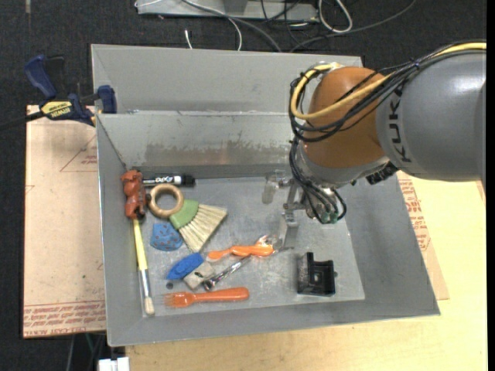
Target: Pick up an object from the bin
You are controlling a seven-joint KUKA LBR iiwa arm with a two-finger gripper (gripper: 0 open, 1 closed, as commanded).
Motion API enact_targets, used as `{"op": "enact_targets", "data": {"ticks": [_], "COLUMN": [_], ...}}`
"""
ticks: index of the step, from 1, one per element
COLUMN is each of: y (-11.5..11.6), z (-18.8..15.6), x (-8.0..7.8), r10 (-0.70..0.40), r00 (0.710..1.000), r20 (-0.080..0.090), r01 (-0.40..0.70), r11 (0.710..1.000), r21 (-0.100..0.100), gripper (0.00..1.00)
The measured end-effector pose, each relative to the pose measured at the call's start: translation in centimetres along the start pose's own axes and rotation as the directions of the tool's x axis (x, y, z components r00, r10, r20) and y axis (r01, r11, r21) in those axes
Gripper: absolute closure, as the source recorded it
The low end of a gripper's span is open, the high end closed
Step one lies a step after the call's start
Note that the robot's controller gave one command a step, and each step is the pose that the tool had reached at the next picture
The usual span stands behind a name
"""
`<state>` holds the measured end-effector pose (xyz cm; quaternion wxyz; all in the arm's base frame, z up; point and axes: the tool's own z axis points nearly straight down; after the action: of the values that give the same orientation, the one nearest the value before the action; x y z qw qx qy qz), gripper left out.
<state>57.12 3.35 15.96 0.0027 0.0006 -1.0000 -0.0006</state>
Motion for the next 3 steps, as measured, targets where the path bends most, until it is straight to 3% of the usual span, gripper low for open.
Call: {"op": "enact_targets", "data": {"ticks": [1, 2, 3], "y": [0.0, 0.4, 0.8], "z": [-0.3, 7.3, 6.2], "x": [-0.2, 1.8, 3.0], "r10": [0.001, -0.046, -0.075], "r00": [1.000, 0.999, 0.997], "r20": [0.007, 0.010, 0.013], "r01": [-0.001, 0.046, 0.075], "r11": [1.000, 0.999, 0.997], "r21": [0.000, 0.000, 0.000], "gripper": [0.00, 0.00, 0.00]}}
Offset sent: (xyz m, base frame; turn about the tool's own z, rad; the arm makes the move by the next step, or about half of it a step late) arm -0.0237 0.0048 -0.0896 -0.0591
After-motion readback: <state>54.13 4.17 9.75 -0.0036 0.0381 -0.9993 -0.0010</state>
